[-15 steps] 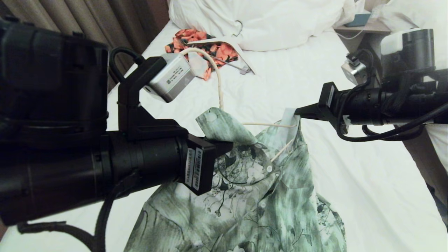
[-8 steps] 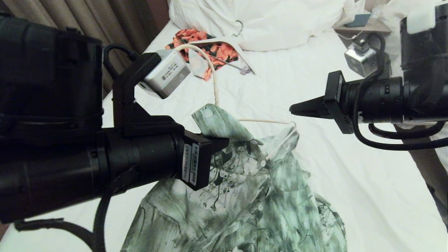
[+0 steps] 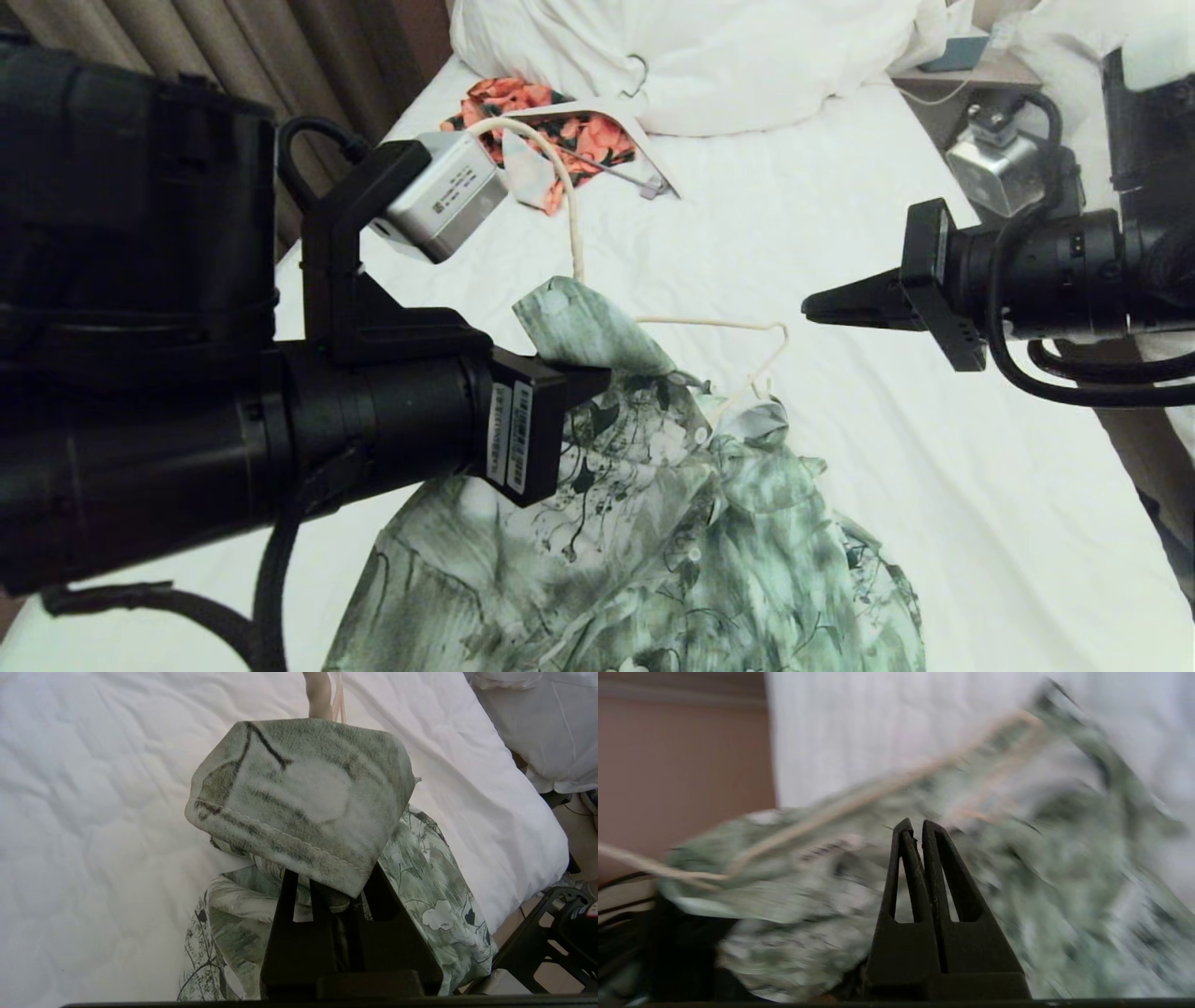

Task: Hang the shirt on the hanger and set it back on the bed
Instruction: Hook the other side of the shirt onto the hanger

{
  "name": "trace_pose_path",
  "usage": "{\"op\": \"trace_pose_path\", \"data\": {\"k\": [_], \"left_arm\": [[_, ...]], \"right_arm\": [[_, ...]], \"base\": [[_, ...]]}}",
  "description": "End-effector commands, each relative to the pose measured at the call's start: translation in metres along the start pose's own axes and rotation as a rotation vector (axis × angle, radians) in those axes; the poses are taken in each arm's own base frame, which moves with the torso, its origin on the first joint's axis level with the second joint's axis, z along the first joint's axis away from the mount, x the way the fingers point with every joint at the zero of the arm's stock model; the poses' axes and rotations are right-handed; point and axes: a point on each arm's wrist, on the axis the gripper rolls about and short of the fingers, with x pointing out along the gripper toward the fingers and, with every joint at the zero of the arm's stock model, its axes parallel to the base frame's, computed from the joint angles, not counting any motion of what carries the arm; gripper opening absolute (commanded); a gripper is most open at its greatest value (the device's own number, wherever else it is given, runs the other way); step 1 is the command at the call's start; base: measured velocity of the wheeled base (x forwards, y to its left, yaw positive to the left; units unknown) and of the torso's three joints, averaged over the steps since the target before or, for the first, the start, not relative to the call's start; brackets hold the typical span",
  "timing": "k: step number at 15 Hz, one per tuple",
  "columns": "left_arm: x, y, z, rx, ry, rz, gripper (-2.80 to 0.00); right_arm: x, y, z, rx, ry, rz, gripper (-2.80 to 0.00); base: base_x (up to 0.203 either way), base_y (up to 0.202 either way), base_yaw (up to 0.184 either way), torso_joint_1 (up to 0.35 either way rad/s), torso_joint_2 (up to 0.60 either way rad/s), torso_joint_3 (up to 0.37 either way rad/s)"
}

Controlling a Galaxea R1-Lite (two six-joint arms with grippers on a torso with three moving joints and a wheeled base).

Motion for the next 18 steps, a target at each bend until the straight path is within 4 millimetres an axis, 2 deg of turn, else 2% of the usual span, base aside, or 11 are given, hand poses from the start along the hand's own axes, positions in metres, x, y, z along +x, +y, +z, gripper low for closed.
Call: {"op": "trace_pose_path", "data": {"k": [1, 3, 4, 5, 8, 11, 14, 18], "left_arm": [[0.001, 0.0, 0.0, -0.001, 0.002, 0.005, -2.8], [0.003, 0.003, 0.002, -0.01, -0.017, 0.016, -2.8], [0.003, 0.004, 0.004, -0.015, -0.031, 0.018, -2.8], [0.003, 0.004, 0.005, -0.017, -0.041, 0.021, -2.8], [0.002, 0.004, 0.005, -0.018, -0.045, 0.03, -2.8], [0.0, 0.005, 0.007, -0.019, -0.055, 0.032, -2.8], [-0.001, 0.005, 0.008, -0.02, -0.059, 0.031, -2.8], [-0.001, 0.006, 0.008, -0.021, -0.059, 0.034, -2.8]], "right_arm": [[0.002, -0.009, -0.002, 0.023, 0.036, -0.05, -2.8], [0.011, -0.026, -0.011, 0.009, 0.151, -0.172, -2.8], [0.02, -0.036, -0.014, -0.003, 0.186, -0.245, -2.18], [0.029, -0.045, -0.016, -0.02, 0.206, -0.299, 0.0], [0.053, -0.064, -0.015, -0.109, 0.243, -0.353, 0.0], [0.073, -0.068, -0.015, -0.217, 0.246, -0.332, 0.0], [0.095, -0.072, -0.018, -0.255, 0.215, -0.346, 0.0], [0.114, -0.077, -0.017, -0.309, 0.166, -0.352, 0.0]], "base": [[0.0, 0.0, 0.0, 0.0, 0.0, 0.0], [0.0, 0.0, 0.0, 0.0, 0.0, 0.0], [0.0, 0.0, 0.0, 0.0, 0.0, 0.0], [0.0, 0.0, 0.0, 0.0, 0.0, 0.0], [0.0, 0.0, 0.0, 0.0, 0.0, 0.0], [0.0, 0.0, 0.0, 0.0, 0.0, 0.0], [0.0, 0.0, 0.0, 0.0, 0.0, 0.0], [0.0, 0.0, 0.0, 0.0, 0.0, 0.0]]}}
